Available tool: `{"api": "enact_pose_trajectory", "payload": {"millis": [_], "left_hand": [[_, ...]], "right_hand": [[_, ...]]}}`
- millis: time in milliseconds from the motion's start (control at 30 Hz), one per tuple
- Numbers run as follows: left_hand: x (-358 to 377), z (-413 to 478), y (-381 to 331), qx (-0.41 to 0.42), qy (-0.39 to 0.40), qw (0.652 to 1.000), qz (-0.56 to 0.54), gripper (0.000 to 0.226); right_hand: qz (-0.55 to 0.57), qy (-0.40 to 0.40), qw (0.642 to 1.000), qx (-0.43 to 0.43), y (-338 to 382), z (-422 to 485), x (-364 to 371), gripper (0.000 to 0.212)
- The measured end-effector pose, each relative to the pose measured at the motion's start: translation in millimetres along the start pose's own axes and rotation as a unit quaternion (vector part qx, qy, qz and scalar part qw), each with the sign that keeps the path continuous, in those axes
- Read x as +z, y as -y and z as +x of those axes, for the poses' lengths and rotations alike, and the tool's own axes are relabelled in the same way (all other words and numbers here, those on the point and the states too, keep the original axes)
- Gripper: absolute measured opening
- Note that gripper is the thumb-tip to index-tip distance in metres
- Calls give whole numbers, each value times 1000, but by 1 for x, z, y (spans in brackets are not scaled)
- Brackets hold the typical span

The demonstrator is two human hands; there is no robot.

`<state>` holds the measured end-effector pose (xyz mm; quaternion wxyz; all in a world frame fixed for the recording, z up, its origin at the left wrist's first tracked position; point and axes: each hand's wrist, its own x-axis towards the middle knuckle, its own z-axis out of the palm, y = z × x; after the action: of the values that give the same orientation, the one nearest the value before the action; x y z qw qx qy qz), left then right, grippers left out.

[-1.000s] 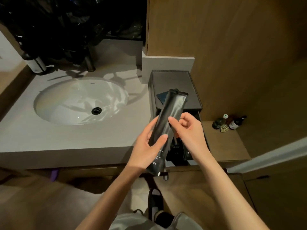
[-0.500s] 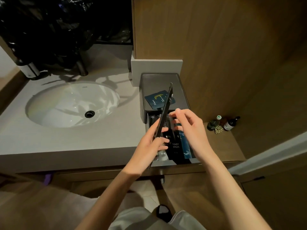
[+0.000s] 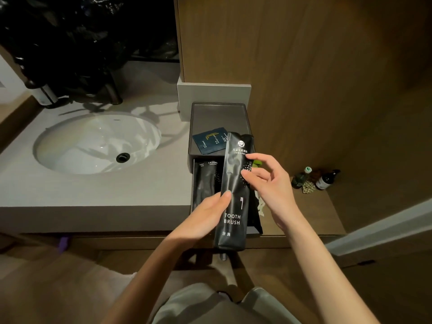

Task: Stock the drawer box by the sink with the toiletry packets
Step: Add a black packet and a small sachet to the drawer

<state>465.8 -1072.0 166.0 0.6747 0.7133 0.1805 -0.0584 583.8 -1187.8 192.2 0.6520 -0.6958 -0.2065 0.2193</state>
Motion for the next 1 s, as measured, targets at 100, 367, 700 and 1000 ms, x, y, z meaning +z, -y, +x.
{"api": "enact_pose_trajectory", "payload": {"millis": [100, 367, 700, 1000], "left_hand": [[-2, 6, 4, -3, -4, 1000, -25, 47], [-14, 59, 53, -4, -133, 846, 517, 61], [-18, 93, 62, 3, -131, 764, 631, 77], [-22, 97, 64, 27, -116, 779, 615, 85]], "right_hand": [[8, -10, 1000, 17, -7, 1, -15, 31], [7, -9, 995, 102, -31, -7, -49, 31], [-16, -19, 991, 133, -47, -3, -55, 30], [-42, -8, 989, 140, -51, 8, -49, 31]]}}
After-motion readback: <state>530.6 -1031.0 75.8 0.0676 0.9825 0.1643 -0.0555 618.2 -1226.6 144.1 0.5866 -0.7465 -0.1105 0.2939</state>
